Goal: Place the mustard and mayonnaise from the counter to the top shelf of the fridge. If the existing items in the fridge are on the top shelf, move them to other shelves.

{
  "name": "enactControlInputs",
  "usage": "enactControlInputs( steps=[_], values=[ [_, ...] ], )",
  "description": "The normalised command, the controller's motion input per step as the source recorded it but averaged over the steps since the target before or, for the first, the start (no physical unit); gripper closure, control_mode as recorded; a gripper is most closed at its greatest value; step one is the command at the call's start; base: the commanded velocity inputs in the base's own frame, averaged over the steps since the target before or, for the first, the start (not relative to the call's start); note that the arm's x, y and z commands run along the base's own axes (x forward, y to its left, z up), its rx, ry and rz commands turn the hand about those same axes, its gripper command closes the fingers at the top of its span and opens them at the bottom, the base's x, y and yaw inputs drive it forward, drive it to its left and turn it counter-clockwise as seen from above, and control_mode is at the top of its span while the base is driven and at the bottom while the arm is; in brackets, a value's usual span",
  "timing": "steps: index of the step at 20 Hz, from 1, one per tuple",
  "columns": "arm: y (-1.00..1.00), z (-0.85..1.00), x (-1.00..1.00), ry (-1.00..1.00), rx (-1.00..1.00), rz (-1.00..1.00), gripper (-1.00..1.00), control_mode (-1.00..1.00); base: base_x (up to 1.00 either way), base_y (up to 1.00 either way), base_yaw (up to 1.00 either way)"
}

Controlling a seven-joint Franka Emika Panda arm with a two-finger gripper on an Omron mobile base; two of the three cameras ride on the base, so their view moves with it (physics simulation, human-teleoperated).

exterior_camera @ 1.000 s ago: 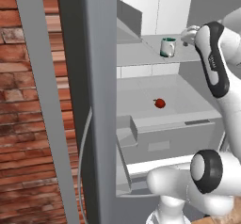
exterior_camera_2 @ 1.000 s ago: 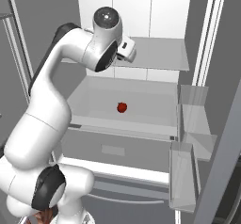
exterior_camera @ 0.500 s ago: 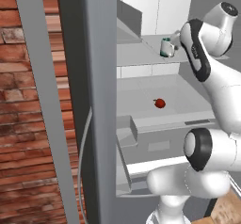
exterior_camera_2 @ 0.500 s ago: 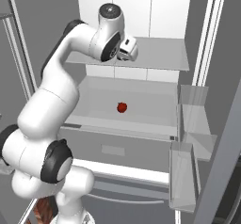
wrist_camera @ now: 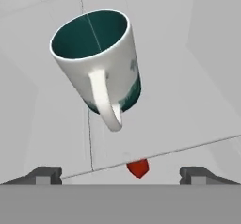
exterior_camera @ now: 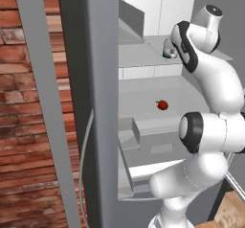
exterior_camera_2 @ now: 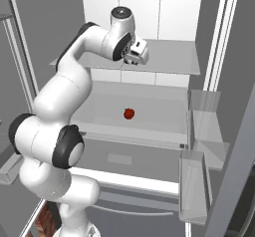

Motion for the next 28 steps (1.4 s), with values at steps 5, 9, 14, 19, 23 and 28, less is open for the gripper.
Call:
enactControlInputs(
  steps=[5, 9, 14, 19, 23, 28],
  values=[
    [-0.02, -0.16, 0.64, 0.0, 0.0, 0.0, -1.0, -1.0, 0.0, 0.0, 0.0],
    [-0.1, -0.19, 0.53, 0.0, 0.0, 0.0, -1.0, -1.0, 0.0, 0.0, 0.0],
    [-0.21, -0.06, 0.33, 0.0, 0.0, 0.0, -1.0, -1.0, 0.0, 0.0, 0.0],
    [-0.12, 0.0, 0.08, 0.0, 0.0, 0.02, 1.0, -1.0, 0.0, 0.0, 0.0],
    [0.0, 0.0, 0.0, -0.01, 0.0, 0.01, 1.0, -1.0, 0.0, 0.0, 0.0],
    [0.0, 0.0, 0.0, 0.0, 0.0, 0.0, 1.0, -1.0, 0.0, 0.0, 0.0]
  ],
)
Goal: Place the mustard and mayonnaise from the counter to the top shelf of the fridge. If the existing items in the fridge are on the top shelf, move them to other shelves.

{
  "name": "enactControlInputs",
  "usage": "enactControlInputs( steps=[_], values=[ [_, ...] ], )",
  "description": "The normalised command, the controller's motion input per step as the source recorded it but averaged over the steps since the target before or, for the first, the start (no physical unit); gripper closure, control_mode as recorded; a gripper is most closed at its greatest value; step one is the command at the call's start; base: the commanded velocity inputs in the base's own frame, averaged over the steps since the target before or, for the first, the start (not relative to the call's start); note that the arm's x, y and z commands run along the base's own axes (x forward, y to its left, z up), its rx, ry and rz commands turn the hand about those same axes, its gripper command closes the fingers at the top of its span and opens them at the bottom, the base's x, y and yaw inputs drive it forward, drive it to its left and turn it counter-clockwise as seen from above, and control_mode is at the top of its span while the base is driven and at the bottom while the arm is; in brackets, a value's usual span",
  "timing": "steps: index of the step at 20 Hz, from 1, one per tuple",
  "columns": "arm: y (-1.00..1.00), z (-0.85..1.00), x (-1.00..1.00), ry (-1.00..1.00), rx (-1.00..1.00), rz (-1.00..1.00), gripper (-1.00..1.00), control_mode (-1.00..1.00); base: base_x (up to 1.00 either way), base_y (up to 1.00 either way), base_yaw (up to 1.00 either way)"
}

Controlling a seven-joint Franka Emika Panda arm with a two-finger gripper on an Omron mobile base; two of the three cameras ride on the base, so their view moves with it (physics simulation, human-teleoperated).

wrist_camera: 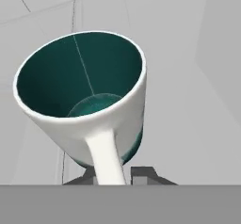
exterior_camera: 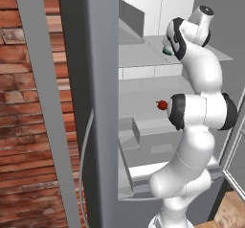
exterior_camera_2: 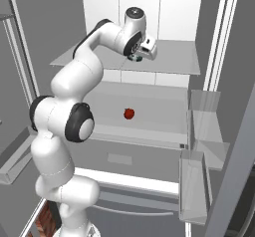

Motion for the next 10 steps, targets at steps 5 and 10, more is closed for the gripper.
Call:
enactControlInputs(
  steps=[5, 10],
  values=[
    [0.0, 0.0, -0.16, -0.01, 0.0, 0.0, 1.0, -1.0, 0.0, 0.0, 0.0],
    [0.0, 0.0, -0.93, -0.15, 0.0, 0.05, 1.0, -1.0, 0.0, 0.0, 0.0]
  ],
)
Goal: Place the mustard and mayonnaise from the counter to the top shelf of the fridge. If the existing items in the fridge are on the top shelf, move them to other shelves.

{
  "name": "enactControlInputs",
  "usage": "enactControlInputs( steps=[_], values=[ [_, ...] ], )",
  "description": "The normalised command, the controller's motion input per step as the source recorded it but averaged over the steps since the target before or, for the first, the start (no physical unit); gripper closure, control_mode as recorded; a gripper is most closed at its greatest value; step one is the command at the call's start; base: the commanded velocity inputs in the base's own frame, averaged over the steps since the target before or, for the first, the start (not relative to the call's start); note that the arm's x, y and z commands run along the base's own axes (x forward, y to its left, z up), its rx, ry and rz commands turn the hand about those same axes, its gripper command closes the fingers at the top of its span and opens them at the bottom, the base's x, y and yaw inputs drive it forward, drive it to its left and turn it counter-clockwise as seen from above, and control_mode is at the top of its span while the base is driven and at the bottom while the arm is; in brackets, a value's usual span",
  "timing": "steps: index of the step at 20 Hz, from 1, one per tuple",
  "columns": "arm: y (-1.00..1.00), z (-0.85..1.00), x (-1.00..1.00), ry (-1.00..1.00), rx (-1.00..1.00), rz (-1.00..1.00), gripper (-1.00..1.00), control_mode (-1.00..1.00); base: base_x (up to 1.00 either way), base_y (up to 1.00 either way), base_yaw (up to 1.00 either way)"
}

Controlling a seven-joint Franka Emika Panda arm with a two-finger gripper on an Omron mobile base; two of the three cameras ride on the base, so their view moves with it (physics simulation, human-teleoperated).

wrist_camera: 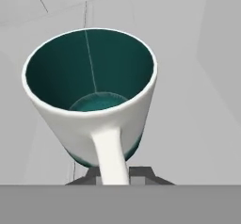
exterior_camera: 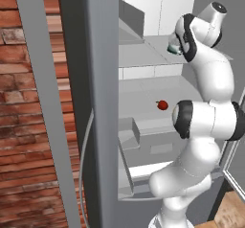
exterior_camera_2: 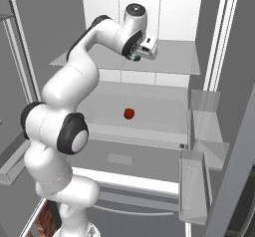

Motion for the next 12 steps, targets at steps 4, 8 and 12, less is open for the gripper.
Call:
enactControlInputs(
  steps=[4, 8, 12],
  values=[
    [0.07, 0.0, -1.0, -0.31, 0.0, 0.09, 1.0, -1.0, 0.0, 0.0, 0.0],
    [0.17, 0.07, -1.0, -0.31, 0.0, 0.1, 1.0, -1.0, 0.0, 0.0, 0.0],
    [0.23, 0.32, -1.0, -0.33, 0.0, 0.11, 1.0, -1.0, 0.0, 0.0, 0.0]
  ],
)
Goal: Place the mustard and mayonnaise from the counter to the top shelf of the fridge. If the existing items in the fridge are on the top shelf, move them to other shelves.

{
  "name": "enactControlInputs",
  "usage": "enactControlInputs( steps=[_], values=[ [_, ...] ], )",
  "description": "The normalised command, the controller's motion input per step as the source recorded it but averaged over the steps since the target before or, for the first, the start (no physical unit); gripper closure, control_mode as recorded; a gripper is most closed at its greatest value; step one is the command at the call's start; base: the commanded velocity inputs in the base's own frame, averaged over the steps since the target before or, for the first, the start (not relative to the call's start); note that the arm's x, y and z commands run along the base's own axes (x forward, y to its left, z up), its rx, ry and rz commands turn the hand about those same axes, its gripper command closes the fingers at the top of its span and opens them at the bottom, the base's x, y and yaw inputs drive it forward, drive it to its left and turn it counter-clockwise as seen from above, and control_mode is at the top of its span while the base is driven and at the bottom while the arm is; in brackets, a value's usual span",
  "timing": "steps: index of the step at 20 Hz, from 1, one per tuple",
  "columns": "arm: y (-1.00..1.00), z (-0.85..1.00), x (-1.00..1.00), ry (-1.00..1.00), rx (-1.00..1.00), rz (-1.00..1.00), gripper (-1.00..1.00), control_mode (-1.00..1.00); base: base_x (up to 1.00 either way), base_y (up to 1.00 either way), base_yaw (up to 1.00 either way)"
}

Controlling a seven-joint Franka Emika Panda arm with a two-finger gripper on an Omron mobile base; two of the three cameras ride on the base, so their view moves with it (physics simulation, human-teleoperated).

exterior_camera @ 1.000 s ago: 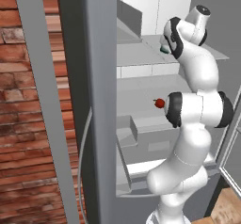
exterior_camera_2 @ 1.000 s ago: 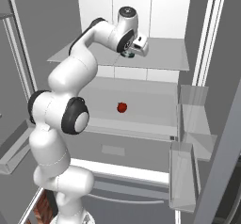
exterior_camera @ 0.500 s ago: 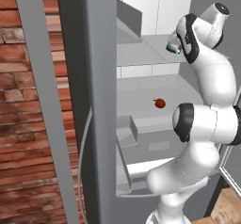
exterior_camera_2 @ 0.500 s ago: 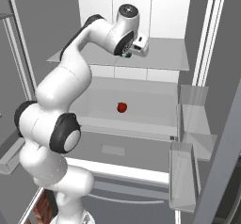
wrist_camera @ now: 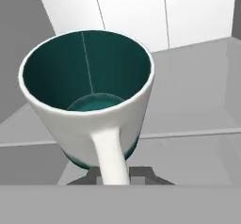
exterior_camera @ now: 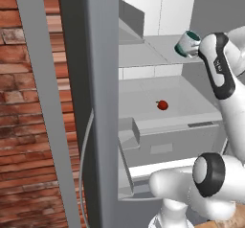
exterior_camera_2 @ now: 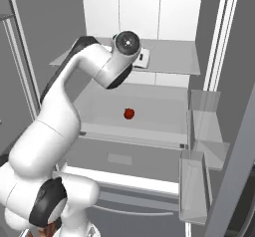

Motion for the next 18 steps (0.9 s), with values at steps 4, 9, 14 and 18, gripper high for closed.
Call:
enactControlInputs(
  steps=[4, 9, 14, 18],
  values=[
    [0.19, 0.36, -1.0, -0.15, -0.03, 0.14, 1.0, -1.0, 0.0, 0.0, 0.0],
    [0.35, -0.17, -1.0, -0.01, -0.16, 0.23, 1.0, -1.0, 0.0, 0.0, 0.0],
    [0.55, -0.79, -0.98, 0.12, -0.23, 0.32, 1.0, -1.0, 0.0, 0.0, 0.0],
    [0.26, -1.0, -0.54, 0.23, -0.17, 0.28, 1.0, -1.0, 0.0, 0.0, 0.0]
  ],
)
